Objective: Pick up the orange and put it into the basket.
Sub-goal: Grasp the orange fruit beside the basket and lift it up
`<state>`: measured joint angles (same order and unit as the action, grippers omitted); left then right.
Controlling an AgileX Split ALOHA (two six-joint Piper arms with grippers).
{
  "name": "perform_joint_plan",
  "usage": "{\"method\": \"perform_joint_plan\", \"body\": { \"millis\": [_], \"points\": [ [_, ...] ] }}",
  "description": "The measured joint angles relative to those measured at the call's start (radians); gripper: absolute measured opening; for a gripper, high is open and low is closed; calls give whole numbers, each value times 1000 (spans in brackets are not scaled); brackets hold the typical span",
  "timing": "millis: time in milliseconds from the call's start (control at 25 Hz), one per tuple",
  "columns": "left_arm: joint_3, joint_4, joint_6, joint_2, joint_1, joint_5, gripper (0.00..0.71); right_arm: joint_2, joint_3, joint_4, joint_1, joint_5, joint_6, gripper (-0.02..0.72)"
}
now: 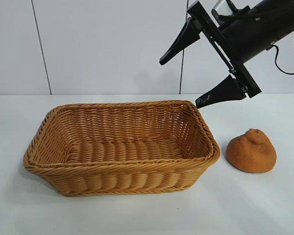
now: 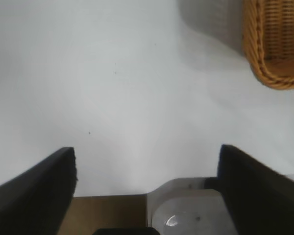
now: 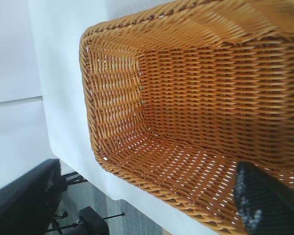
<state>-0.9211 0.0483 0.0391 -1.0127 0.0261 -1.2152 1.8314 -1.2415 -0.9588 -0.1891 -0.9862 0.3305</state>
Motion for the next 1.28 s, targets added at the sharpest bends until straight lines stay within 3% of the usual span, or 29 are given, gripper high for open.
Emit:
{"method": "perform_joint_plan", "body": {
  "millis": [360, 560, 1280],
  "points": [
    [296, 0, -1, 399, 0, 113, 567, 0, 0, 0, 0, 0, 0, 652],
    [403, 0, -10, 595, 0, 137, 567, 0, 0, 0, 0, 0, 0, 652],
    [419, 1, -33, 956, 0, 150, 567, 0, 0, 0, 0, -28, 0, 652]
  ]
}}
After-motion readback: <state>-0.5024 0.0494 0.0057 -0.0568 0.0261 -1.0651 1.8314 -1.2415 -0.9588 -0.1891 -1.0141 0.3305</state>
